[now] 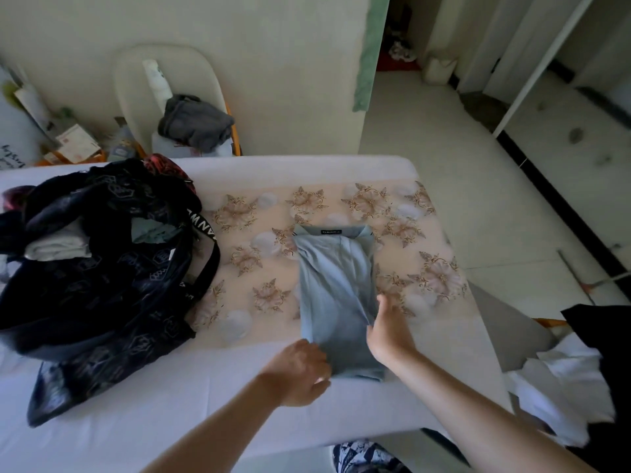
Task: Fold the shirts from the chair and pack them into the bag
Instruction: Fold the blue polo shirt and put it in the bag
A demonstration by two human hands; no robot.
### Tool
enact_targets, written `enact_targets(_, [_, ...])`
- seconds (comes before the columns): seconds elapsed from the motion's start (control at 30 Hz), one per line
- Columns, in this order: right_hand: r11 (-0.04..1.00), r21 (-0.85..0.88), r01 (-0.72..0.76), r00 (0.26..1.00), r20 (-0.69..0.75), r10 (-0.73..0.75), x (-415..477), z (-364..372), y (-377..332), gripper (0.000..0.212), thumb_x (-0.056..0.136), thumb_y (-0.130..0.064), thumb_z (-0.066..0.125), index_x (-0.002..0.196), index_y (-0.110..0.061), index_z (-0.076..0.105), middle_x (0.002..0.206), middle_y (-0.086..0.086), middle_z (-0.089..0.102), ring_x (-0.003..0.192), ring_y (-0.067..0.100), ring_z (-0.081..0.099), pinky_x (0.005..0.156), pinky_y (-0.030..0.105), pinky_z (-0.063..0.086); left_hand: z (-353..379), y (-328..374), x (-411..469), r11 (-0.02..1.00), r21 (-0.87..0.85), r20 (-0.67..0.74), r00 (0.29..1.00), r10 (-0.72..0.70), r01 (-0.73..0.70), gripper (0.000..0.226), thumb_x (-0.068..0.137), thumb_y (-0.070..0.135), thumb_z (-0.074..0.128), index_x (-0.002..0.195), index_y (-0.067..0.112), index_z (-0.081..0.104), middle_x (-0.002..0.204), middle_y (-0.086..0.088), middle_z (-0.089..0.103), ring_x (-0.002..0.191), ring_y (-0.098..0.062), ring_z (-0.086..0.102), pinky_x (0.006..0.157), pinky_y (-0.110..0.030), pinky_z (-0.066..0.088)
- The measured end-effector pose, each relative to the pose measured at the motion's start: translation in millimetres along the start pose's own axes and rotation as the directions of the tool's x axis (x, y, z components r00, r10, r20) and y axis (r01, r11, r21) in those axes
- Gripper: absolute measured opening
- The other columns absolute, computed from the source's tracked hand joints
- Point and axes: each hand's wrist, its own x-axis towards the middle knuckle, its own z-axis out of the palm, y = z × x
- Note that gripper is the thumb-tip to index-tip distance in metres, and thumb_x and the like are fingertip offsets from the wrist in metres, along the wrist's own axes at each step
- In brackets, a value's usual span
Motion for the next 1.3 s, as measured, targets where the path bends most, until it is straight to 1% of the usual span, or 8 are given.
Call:
enact_targets(0.17, [0.837, -0.264, 0.48, 0.851, -0.091, -0.517, -32.2, 22.5, 16.7, 0.074, 0.08, -0.019, 0.066, 0.147, -0.012, 0.036, 0.15, 0.017, 0.04, 0.137, 0.035, 0.041, 0.107, 0.046, 0.043, -4.2, 10.7, 26.9, 0.95, -0.161, -0.185, 0.938, -0.294, 0.266, 0.013, 0.092, 0.027, 0.053, 0.099, 0.02, 0.062, 0.098, 0.002, 0.061, 0.092, -0.018, 0.057, 0.08, -0.037, 0.05])
enact_targets(0.3, [0.732, -0.281, 0.62, 0.781, 0.303, -0.546, -45.8, 30.9, 34.3, 0.088, 0.09, -0.045, 0.052, 0.159, -0.011, 0.009, 0.166, 0.009, -0.006, 0.153, 0.024, -0.006, 0.125, 0.045, 0.01, 16.7, 4.8, 17.9, 0.936, 0.064, 0.263, 0.899, -0.349, 0.345, 0.09, 0.085, 0.073, 0.039, 0.157, 0.023, 0.018, 0.165, -0.006, 0.004, 0.152, -0.026, 0.002, 0.123, -0.041, 0.009])
enact_targets(0.43, [0.726, -0.358, 0.588, 0.809, 0.275, -0.52, -45.6, 21.8, 38.8, 0.078, 0.093, -0.023, 0.047, 0.159, -0.009, 0.007, 0.166, 0.008, -0.01, 0.153, 0.022, -0.009, 0.125, 0.037, 0.006, 23.9, 1.9, -3.2, 0.936, 0.211, 0.29, 0.897, -0.334, 0.28, 0.081, 0.083, 0.073, 0.043, 0.147, 0.023, 0.045, 0.159, -0.015, 0.027, 0.145, -0.037, 0.03, 0.113, -0.048, 0.035])
enact_targets(0.63, [0.664, -0.46, 0.589, 0.795, 0.183, -0.579, -30.7, 22.2, 31.5, 0.049, 0.068, -0.005, 0.072, 0.117, -0.007, 0.068, 0.134, 0.016, 0.06, 0.121, 0.032, 0.061, 0.085, 0.039, 0.057, 13.6, -4.0, -1.6, 0.97, 0.092, 0.092, 0.968, -0.232, 0.224, 0.036, 0.084, 0.025, 0.048, 0.1, 0.012, 0.077, 0.125, -0.011, 0.067, 0.118, -0.025, 0.063, 0.095, -0.036, 0.055])
enact_targets(0.8, [0.884, -0.172, 0.435, 0.897, -0.007, -0.442, -17.9, -25.2, 2.1, 0.011, 0.076, -0.026, 0.051, 0.07, -0.018, 0.047, 0.059, -0.001, 0.049, 0.058, 0.029, 0.048, 0.053, 0.03, 0.031, -32.7, -8.0, 29.3, 0.696, -0.232, 0.313, 0.729, -0.608, 0.68, 0.015, 0.092, 0.022, 0.045, 0.077, 0.019, 0.045, 0.08, -0.009, 0.058, 0.076, -0.033, 0.055, 0.061, -0.033, 0.036])
enact_targets(0.97, [0.972, 0.087, 0.217, 0.976, 0.011, -0.219, 12.9, -41.6, -7.9, 0.003, 0.084, -0.027, 0.061, 0.082, -0.028, 0.058, 0.076, -0.01, 0.059, 0.074, 0.018, 0.059, 0.06, 0.029, 0.042, -52.2, -31.9, 59.3, 0.518, -0.353, 0.232, 0.61, -0.758, 0.779, 0.014, 0.097, 0.023, 0.046, 0.087, 0.023, 0.055, 0.08, -0.003, 0.063, 0.079, -0.027, 0.061, 0.061, -0.032, 0.042])
enact_targets(1.1, [0.993, 0.076, 0.086, 0.996, 0.027, -0.088, 32.5, -28.0, -7.9, 0.012, 0.097, -0.033, 0.056, 0.096, -0.025, 0.064, 0.088, -0.005, 0.064, 0.09, 0.022, 0.064, 0.07, 0.033, 0.05, -34.8, -19.0, 67.1, 0.893, -0.152, -0.302, 0.841, -0.449, 0.423, 0.02, 0.091, 0.016, 0.049, 0.103, 0.015, 0.064, 0.107, -0.002, 0.064, 0.097, -0.023, 0.058, 0.085, -0.034, 0.045])
enact_targets(1.3, [0.994, 0.11, -0.014, 0.998, -0.056, 0.02, 44.2, -6.3, -4.6, 0.016, 0.097, -0.03, 0.06, 0.105, -0.016, 0.063, 0.105, 0.008, 0.067, 0.096, 0.03, 0.063, 0.071, 0.033, 0.045, 26.8, -12.9, 53.9, 0.94, 0.132, 0.223, 0.914, -0.339, 0.316, 0.075, 0.086, 0.059, 0.044, 0.15, 0.021, 0.038, 0.158, -0.003, 0.034, 0.146, -0.026, 0.029, 0.117, -0.044, 0.018])
